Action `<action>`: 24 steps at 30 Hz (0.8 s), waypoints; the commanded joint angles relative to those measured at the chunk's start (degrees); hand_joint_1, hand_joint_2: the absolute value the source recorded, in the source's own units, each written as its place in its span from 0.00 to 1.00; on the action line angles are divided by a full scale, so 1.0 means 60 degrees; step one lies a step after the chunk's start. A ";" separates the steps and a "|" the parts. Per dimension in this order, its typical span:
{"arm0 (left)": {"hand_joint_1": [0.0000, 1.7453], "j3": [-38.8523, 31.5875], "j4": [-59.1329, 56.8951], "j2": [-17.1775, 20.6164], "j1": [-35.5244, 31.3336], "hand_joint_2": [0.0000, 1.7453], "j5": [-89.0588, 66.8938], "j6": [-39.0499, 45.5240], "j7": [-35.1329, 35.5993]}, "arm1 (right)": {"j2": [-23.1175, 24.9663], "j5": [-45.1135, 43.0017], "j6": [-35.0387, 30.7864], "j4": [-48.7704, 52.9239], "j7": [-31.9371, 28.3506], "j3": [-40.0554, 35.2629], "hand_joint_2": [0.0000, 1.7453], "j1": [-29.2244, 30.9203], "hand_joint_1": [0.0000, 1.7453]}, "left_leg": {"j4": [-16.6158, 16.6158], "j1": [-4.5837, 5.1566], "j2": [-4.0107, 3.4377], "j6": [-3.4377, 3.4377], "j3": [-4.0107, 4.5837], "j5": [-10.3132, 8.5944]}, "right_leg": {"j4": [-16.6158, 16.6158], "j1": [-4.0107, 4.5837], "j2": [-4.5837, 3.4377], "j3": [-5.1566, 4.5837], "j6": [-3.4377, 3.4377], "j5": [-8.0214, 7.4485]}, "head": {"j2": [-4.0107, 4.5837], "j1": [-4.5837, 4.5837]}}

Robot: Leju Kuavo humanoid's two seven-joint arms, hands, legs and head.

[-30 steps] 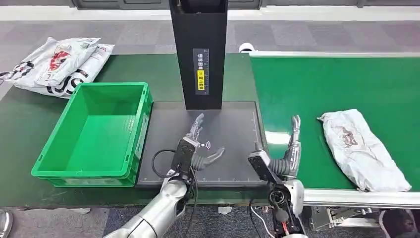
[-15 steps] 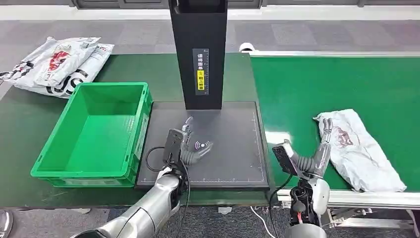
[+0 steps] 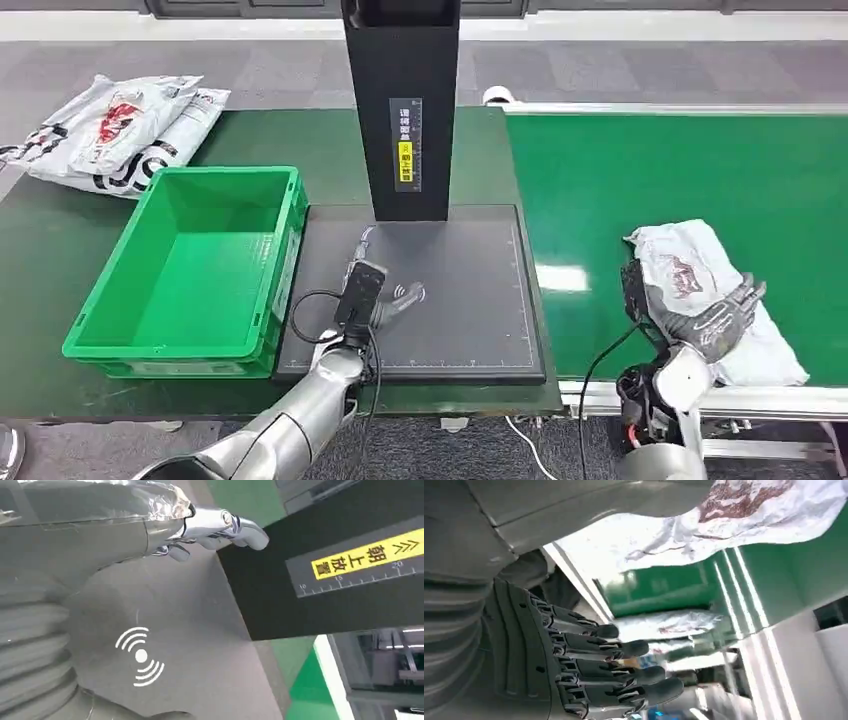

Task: Moved the parcel from conveyor to table for the left to box.

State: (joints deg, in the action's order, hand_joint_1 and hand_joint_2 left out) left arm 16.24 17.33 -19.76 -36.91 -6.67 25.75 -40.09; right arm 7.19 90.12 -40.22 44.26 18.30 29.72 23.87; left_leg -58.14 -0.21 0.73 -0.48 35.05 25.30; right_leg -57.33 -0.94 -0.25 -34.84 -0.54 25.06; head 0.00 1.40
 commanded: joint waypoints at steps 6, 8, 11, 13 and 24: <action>0.00 -0.0997 -0.0104 0.0225 -0.0093 1.00 -0.0372 -0.0074 0.0014 | -0.2074 -0.0019 0.0058 -0.5112 0.2743 -0.3734 1.00 0.1040 0.00 | 0.0018 -0.0007 -0.0017 0.0002 -0.0042 0.0012 | 0.0021 0.0012 -0.0006 0.0045 0.0000 0.0004 | 0.0000 0.0003; 0.00 -0.1043 -0.0090 0.0247 -0.0044 1.00 -0.0496 -0.0184 0.0014 | -0.2194 -0.0019 0.0958 -0.5306 0.3126 -0.3774 1.00 0.0956 0.00 | 0.0010 -0.0008 0.0014 0.0000 -0.0020 0.0004 | 0.0011 0.0011 0.0013 0.0030 -0.0004 0.0006 | 0.0004 0.0000; 0.00 -0.1170 -0.0090 0.0313 -0.0012 1.00 -0.0590 -0.0317 0.0014 | -0.2223 -0.0059 0.3085 -0.5469 0.3207 -0.3527 1.00 0.0824 0.00 | 0.0012 -0.0008 0.0016 -0.0002 -0.0028 0.0006 | 0.0014 0.0011 0.0018 0.0038 -0.0001 0.0011 | 0.0000 0.0004; 0.00 -0.1266 -0.0092 0.0341 -0.0046 1.00 -0.0579 -0.0431 0.0014 | -0.2211 -0.0134 0.3839 -0.5391 0.3279 -0.3335 1.00 0.0668 0.00 | 0.0009 -0.0005 0.0029 -0.0002 -0.0013 0.0004 | 0.0007 0.0006 0.0026 0.0026 -0.0006 0.0013 | 0.0004 0.0004; 0.00 -0.1381 -0.0041 0.0344 -0.0026 1.00 -0.0666 -0.0439 0.0014 | -0.2247 -0.0019 0.5345 -0.5369 0.3606 -0.3495 1.00 0.0587 0.00 | 0.0022 -0.0017 0.0007 0.0025 -0.0078 0.0008 | 0.0046 0.0021 0.0028 0.0103 -0.0018 0.0018 | 0.0000 0.0004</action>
State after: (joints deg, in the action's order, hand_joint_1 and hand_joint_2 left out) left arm 11.93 18.01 -18.67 -36.13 -10.05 23.61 -40.17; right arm -5.14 89.59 -17.06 17.05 38.14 11.67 28.32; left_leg -58.16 -0.27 0.78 -0.31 34.67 25.40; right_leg -57.25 -0.88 -0.19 -34.33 -0.73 25.23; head 0.00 1.42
